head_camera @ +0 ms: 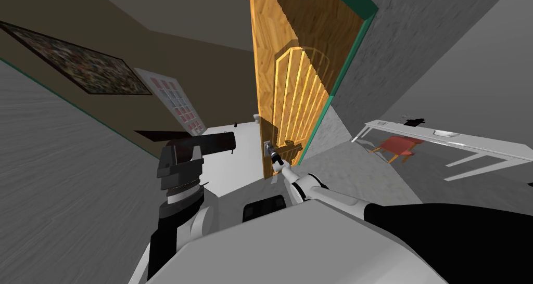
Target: Pull the door open
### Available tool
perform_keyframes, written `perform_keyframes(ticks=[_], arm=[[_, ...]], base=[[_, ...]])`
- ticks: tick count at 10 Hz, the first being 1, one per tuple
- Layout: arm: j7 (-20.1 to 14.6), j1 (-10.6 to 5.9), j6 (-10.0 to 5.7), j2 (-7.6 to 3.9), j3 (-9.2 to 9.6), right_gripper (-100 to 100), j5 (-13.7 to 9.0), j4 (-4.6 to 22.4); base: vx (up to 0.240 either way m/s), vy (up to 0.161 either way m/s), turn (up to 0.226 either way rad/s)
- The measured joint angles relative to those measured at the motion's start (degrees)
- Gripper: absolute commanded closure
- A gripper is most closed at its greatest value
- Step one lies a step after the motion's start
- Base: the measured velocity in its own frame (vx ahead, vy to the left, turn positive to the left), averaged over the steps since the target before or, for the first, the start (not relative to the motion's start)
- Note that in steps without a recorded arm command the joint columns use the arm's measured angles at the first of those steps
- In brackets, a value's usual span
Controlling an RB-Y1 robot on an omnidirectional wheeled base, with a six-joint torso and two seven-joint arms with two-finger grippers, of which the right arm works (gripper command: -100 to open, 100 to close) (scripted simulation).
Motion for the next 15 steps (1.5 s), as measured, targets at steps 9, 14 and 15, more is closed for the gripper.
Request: perform_keyframes(ticks=[9, 14, 15], arm=[[-5.93, -0.29, -2.03, -5.76, 2.5, 100, 0.25, 1.91], [-10.93, 0.88, -2.53, -9.6, 4.87, 100, 0.65, 0.93], [-12.01, 2.07, -1.55, -10.39, 5.55, 100, 0.81, -1.33]], base=[[-0.103, -0.07, 0.251], [-0.154, -0.024, 0.068], [-0.122, 0.004, -0.015]])
